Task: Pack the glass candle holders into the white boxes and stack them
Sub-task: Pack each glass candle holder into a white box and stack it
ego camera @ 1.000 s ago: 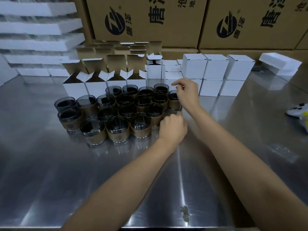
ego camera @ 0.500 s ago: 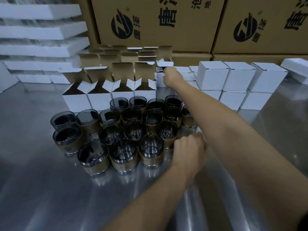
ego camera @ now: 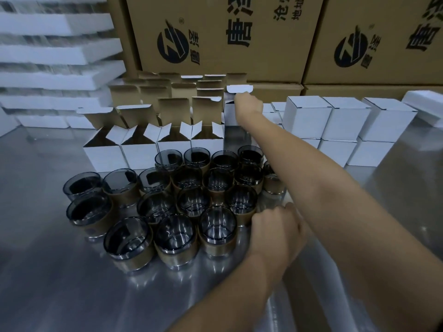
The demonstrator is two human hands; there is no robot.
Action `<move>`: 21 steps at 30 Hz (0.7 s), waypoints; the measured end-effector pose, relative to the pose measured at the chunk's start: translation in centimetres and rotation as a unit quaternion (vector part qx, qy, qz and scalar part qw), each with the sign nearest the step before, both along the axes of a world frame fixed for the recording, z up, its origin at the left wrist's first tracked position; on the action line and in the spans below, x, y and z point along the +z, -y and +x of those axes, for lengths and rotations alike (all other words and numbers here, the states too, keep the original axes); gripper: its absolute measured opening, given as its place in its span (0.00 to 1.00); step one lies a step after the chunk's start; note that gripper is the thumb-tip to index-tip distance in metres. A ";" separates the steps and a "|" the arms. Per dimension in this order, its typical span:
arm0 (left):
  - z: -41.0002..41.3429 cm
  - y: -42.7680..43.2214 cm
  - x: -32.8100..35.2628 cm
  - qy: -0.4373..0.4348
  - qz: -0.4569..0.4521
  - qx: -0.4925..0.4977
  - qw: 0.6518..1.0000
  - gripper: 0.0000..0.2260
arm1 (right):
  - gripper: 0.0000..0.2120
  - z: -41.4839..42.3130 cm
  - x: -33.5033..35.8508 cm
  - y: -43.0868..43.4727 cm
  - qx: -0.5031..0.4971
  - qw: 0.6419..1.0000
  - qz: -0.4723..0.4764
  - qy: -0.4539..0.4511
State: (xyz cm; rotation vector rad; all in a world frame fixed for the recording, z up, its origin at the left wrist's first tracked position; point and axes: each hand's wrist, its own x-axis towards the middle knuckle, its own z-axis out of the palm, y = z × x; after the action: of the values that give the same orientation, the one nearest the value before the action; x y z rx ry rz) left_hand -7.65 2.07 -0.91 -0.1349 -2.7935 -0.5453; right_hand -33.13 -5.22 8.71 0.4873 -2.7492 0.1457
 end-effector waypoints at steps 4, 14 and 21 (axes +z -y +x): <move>-0.1 0.0 -0.4 -0.046 -0.013 0.010 0.999 0.09 | 0.17 2.6 2.8 -1.6 0.019 0.999 0.008 -0.049; 1.8 -0.1 0.8 -0.072 0.086 -0.011 0.994 0.11 | 0.06 18.0 2.7 -10.4 0.059 0.982 -0.080 -0.159; 4.4 0.1 0.8 -0.158 0.151 -0.054 0.974 0.12 | 0.04 23.8 -4.0 -16.7 0.111 0.954 -0.109 -0.255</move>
State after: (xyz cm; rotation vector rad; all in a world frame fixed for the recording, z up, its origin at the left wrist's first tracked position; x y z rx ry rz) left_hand -3.26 1.99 -0.11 -0.2814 -2.3735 -0.8831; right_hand -9.38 11.44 4.75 0.6651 -2.1412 0.3255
